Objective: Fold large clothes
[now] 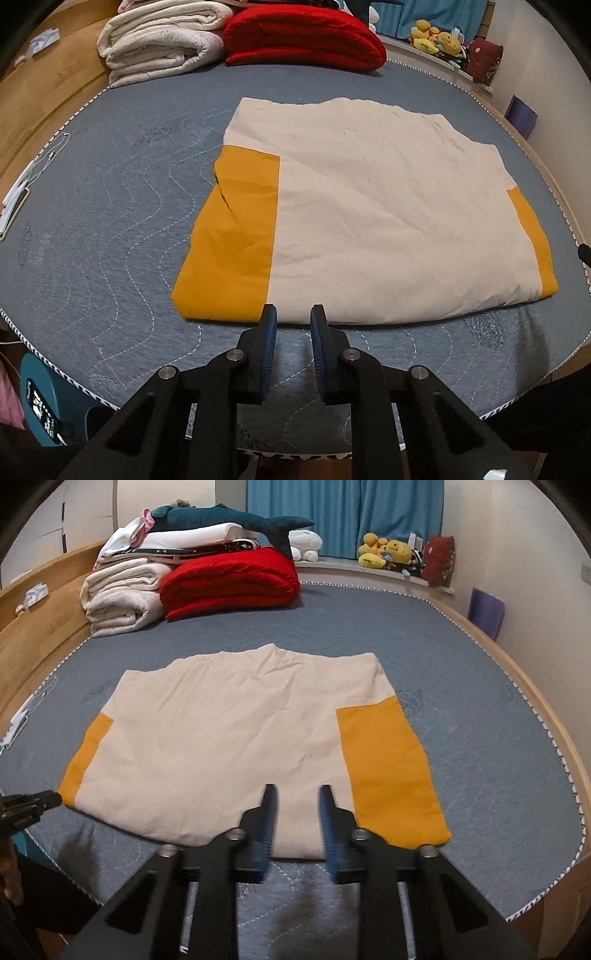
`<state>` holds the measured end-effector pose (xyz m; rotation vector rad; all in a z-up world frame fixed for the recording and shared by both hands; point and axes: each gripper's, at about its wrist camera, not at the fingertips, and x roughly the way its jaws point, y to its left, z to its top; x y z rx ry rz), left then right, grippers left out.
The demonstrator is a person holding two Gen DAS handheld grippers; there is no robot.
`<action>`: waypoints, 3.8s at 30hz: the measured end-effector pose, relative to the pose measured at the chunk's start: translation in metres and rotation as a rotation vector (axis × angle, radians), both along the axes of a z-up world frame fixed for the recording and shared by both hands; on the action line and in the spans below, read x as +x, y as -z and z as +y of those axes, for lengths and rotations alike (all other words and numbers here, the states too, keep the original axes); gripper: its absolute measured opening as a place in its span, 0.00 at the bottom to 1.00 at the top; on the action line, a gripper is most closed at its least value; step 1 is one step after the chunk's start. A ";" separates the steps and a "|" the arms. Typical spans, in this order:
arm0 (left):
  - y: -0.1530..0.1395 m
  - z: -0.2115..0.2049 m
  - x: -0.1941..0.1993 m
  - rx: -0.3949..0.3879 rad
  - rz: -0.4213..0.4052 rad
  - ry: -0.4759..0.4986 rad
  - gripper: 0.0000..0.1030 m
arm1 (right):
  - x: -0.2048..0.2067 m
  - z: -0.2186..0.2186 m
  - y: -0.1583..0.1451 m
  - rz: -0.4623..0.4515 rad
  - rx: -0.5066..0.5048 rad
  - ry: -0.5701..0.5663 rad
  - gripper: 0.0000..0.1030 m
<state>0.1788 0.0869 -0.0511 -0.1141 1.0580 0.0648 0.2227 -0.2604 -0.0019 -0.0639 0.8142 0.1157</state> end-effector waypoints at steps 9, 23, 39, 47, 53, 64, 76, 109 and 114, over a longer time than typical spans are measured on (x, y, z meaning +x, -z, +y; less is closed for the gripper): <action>0.026 0.028 0.010 -0.284 0.083 -0.103 0.34 | 0.013 0.017 0.013 0.057 0.017 -0.055 0.19; 0.094 0.105 0.010 -0.766 0.084 -0.510 0.47 | 0.028 0.057 0.031 0.143 0.037 -0.146 0.19; 0.077 0.109 0.035 -0.762 -0.147 -0.506 0.10 | 0.044 0.089 0.044 0.202 0.112 -0.152 0.19; 0.016 0.131 0.018 -0.632 -0.232 -0.467 0.09 | 0.044 0.125 0.042 0.174 0.124 -0.260 0.19; -0.010 0.116 0.009 -0.439 -0.250 -0.349 0.09 | 0.049 0.161 0.061 0.251 0.120 -0.372 0.19; -0.053 0.049 0.020 -0.226 -0.317 -0.156 0.09 | 0.068 0.148 0.073 0.314 0.119 -0.308 0.21; -0.092 -0.158 0.050 -0.106 -0.351 0.230 0.08 | 0.013 -0.004 -0.031 -0.080 0.173 -0.132 0.48; -0.025 -0.176 0.034 -0.204 -0.021 0.501 0.40 | 0.032 -0.116 0.002 0.137 0.333 0.061 0.48; -0.004 -0.150 0.049 -0.240 0.033 0.342 0.40 | 0.039 -0.103 0.026 0.205 0.254 0.079 0.39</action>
